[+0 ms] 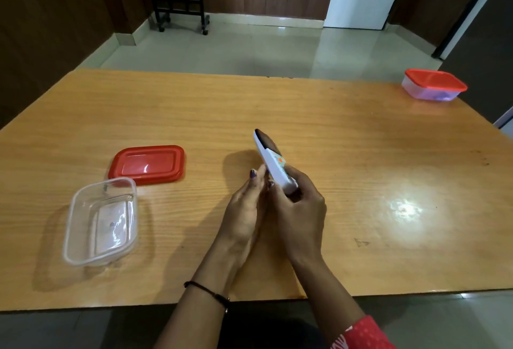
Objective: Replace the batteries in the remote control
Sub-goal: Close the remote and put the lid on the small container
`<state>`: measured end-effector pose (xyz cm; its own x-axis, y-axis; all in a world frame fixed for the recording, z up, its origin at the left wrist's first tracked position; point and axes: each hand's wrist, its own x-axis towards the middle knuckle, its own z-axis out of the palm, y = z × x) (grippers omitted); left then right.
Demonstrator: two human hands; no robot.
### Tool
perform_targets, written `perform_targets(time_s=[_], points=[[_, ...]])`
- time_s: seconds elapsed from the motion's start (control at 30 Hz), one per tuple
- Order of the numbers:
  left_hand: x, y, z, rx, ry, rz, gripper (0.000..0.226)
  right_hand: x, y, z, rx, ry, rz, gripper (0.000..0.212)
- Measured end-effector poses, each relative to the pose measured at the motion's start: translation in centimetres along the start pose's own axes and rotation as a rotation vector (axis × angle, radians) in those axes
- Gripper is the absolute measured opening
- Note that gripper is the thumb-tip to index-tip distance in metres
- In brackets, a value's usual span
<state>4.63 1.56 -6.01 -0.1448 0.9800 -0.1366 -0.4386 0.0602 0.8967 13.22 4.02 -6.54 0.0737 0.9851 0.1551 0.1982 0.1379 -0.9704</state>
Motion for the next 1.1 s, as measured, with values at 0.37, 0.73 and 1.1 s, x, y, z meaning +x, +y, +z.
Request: perform_targets(time_s=[0.37, 0.73, 1.1], points=[[-0.3, 0.8, -1.3, 0.117, 0.167, 0.072, 0.025, 0.3, 1.9, 0.6, -0.631, -0.081, -0.188, 0.054], [-5.5, 6.7, -7.3, 0.721, 0.463, 0.583, 0.027, -2.6, -3.2, 7.5, -0.494, -0.379, -0.456, 0.047], [-9.5, 10.0, -15.7, 0.568, 0.787, 0.231, 0.041, 4.7, -5.8, 19.9, -0.936, -0.807, -0.116, 0.098]])
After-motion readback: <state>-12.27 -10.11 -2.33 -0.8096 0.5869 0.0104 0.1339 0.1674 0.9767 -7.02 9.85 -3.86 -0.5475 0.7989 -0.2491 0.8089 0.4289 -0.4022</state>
